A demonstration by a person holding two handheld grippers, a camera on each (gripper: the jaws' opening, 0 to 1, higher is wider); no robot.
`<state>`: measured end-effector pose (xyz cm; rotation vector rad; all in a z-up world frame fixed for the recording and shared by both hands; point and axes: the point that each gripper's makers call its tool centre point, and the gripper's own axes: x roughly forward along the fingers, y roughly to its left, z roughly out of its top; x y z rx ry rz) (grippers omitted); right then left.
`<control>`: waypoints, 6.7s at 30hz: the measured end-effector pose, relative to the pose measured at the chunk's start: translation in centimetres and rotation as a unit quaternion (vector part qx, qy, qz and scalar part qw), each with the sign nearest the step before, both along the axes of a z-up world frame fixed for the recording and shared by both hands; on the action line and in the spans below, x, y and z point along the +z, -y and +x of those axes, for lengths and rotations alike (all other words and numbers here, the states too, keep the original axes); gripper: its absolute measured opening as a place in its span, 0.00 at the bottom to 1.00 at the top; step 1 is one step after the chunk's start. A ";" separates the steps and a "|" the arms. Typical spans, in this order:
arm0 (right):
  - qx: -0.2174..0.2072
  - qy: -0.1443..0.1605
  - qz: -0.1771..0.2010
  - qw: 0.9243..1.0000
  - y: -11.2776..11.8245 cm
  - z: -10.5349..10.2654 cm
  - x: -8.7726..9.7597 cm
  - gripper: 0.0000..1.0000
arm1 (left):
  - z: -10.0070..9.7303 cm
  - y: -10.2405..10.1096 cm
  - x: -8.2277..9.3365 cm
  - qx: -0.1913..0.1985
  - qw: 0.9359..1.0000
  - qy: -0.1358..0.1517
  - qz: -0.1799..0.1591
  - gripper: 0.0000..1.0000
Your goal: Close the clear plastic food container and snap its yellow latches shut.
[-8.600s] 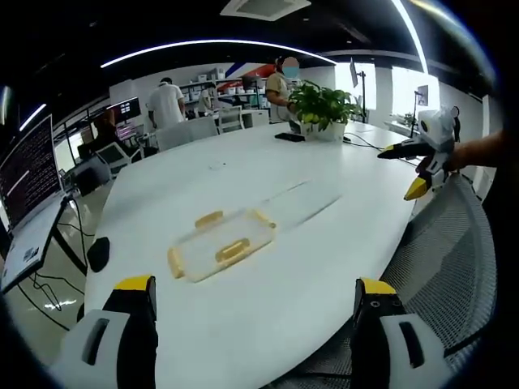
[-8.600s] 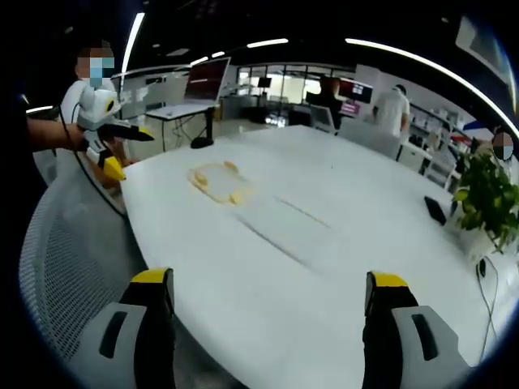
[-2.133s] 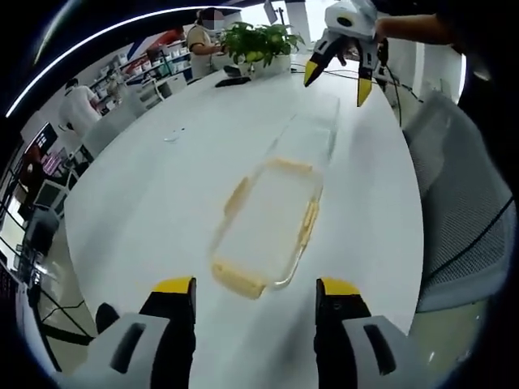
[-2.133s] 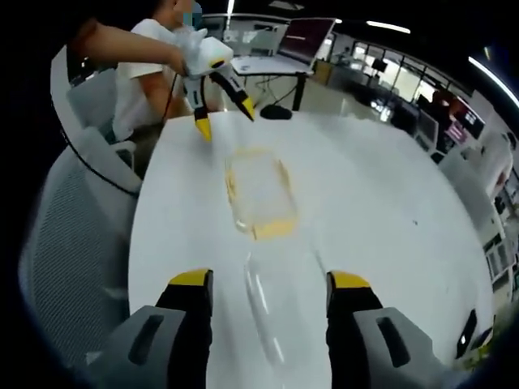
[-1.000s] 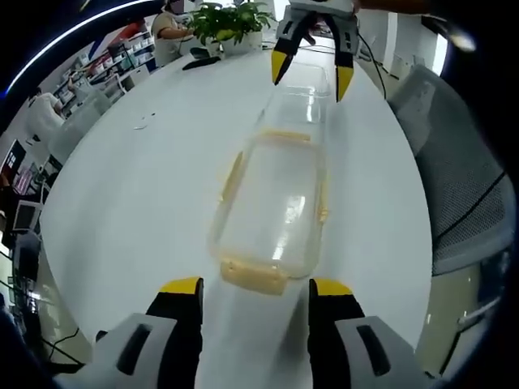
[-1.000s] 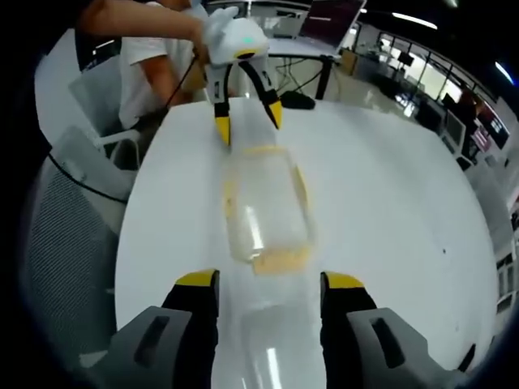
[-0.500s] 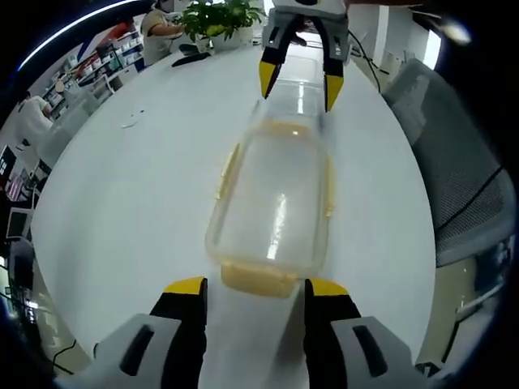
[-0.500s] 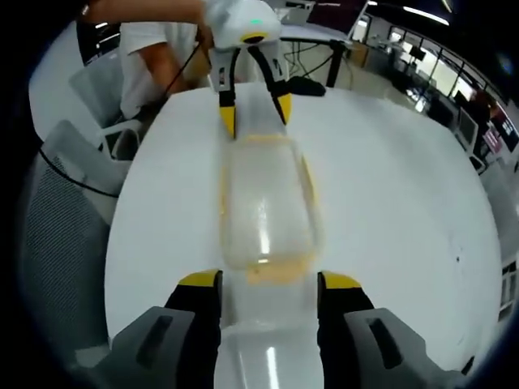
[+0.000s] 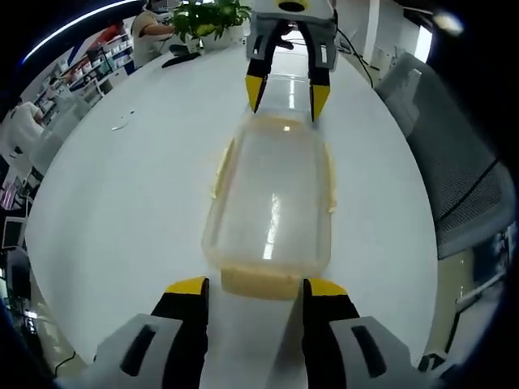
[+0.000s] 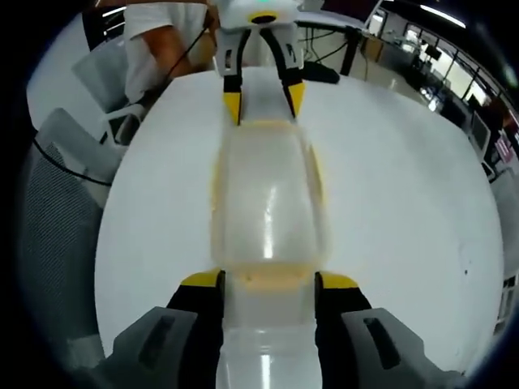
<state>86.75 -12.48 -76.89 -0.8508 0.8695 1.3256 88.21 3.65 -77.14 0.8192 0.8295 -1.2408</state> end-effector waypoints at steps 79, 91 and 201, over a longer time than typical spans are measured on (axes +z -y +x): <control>0.020 -0.010 -0.081 0.996 0.1 -0.5 -0.4 0.35 | -0.3 -0.2 0.3 -0.039 0.999 -0.018 0.029 0.32; 0.022 -0.002 -0.062 0.998 0.6 -1.5 2.1 0.35 | -1.4 0.2 2.8 -0.034 0.999 -0.004 0.029 0.31; -0.004 0.020 -0.047 0.999 18.6 -1.9 7.3 0.36 | -0.9 18.4 9.5 -0.054 0.998 0.036 -0.009 0.31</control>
